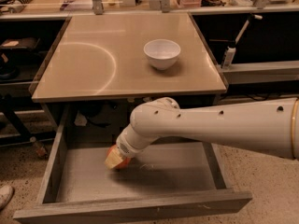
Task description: Place apple into top drawer
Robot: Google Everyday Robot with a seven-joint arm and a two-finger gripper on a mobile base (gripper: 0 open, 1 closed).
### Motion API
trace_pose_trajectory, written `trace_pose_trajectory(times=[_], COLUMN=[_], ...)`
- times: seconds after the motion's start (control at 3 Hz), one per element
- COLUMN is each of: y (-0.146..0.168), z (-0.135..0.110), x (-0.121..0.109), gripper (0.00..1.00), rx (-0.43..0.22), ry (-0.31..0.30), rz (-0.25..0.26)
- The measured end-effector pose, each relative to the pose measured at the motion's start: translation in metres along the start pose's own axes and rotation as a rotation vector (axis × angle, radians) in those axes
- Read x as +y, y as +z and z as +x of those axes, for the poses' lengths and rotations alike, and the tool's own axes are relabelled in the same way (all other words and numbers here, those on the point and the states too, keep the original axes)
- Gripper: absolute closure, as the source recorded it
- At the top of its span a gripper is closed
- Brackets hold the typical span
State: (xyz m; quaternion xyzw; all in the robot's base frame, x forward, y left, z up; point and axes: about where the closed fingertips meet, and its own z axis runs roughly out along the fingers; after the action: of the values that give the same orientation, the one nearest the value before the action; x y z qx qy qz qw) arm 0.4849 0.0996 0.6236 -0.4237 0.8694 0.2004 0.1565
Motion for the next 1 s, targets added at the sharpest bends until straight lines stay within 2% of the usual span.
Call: trace_pose_trajectory(times=[0.33,1.0], y=[0.0,0.0], z=[0.0,0.0], x=[0.0,0.0], gripper=[0.81,0.34], rx=[0.0,0.0], ry=[0.0,0.0], rz=[0.0,0.0])
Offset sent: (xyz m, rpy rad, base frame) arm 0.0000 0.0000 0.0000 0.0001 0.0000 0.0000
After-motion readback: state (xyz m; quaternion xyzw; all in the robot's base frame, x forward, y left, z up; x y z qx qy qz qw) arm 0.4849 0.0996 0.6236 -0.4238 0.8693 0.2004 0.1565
